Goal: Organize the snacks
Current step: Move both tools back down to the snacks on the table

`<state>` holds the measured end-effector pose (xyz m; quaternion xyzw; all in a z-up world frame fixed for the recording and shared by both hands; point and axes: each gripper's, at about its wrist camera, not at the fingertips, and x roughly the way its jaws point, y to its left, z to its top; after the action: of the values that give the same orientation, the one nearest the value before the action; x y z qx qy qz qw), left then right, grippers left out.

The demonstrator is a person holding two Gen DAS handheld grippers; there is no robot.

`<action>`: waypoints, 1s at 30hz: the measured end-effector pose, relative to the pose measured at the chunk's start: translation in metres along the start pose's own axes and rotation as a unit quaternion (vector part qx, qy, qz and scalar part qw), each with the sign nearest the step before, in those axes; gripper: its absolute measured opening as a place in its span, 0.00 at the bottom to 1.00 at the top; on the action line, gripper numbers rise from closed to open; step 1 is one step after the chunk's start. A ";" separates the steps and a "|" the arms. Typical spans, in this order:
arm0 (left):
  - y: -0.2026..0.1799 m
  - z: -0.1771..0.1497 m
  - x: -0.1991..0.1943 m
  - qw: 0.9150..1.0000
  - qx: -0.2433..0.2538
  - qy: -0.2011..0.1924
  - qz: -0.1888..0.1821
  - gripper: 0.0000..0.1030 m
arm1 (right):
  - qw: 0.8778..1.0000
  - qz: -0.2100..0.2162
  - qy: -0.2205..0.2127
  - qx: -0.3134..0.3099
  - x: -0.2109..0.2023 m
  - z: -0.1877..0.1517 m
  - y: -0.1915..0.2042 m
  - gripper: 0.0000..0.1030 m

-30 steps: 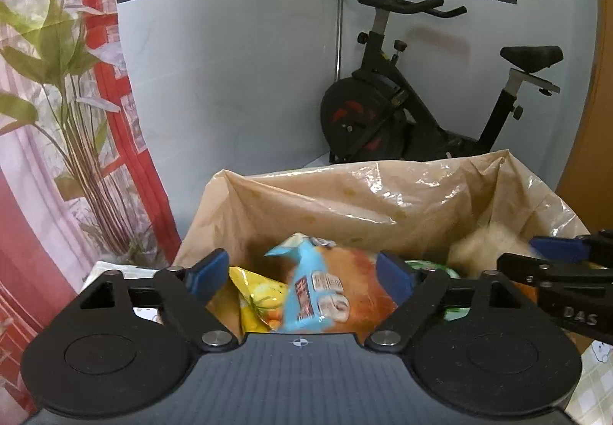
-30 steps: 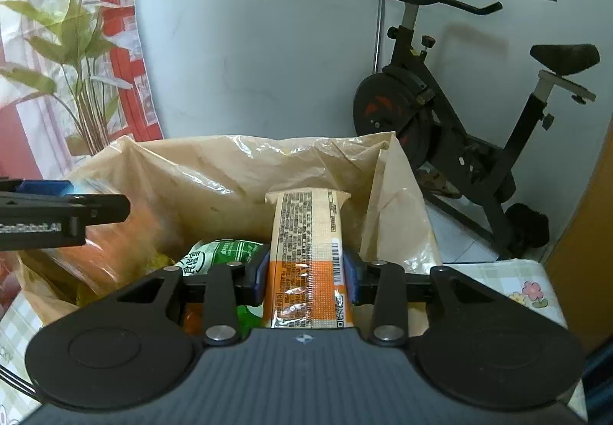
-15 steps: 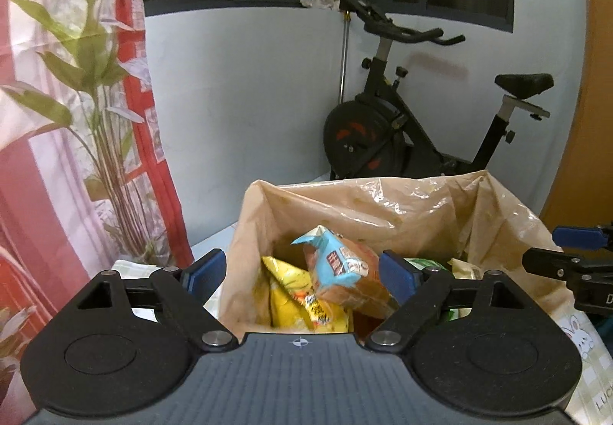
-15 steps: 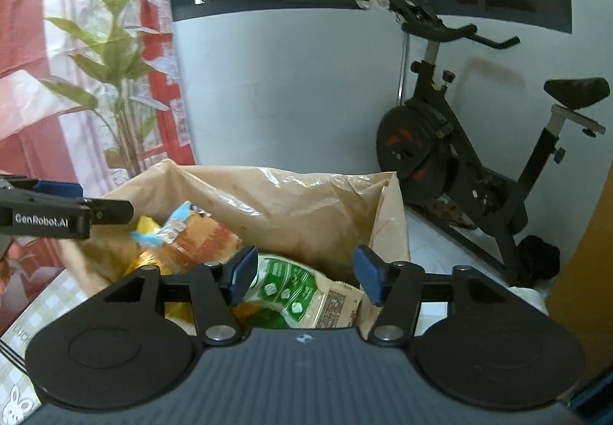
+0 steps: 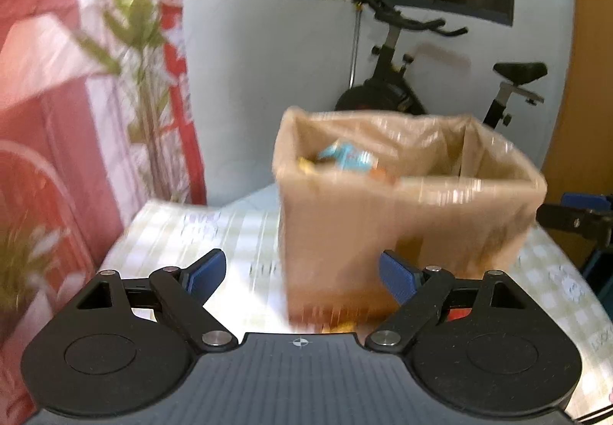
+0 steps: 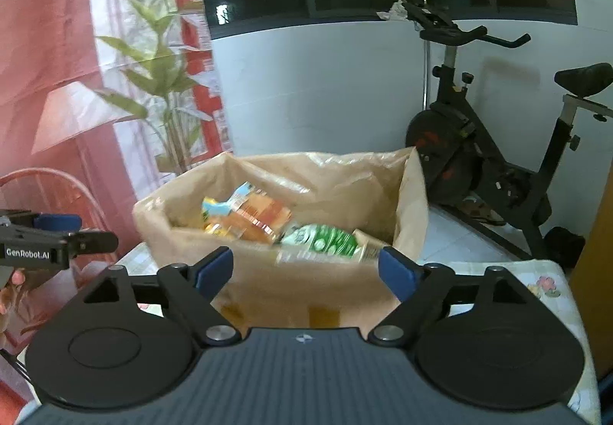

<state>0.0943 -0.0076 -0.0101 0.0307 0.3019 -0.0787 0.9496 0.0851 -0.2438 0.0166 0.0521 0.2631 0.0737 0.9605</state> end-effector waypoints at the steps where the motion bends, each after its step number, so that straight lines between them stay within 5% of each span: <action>1: 0.001 -0.008 -0.002 1.000 -0.004 0.005 0.003 0.86 | 1.000 0.003 -0.002 0.001 -0.004 -0.007 0.001 0.83; 16: -0.017 -0.111 0.016 0.988 -0.025 0.150 -0.038 0.86 | 0.998 -0.002 0.061 -0.006 -0.017 -0.116 0.029 0.83; 22: -0.036 -0.141 0.021 0.979 -0.041 0.190 -0.068 0.85 | 0.997 -0.006 0.076 0.008 -0.017 -0.134 0.030 0.82; 30: -0.039 -0.151 0.043 0.966 -0.118 0.219 -0.062 0.85 | 0.995 -0.015 0.094 0.004 -0.017 -0.146 0.027 0.81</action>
<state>0.0361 -0.0354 -0.1585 -0.0843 0.5111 -0.0928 0.8503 -0.0072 -0.2117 -0.0957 0.0453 0.3532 0.0629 0.9324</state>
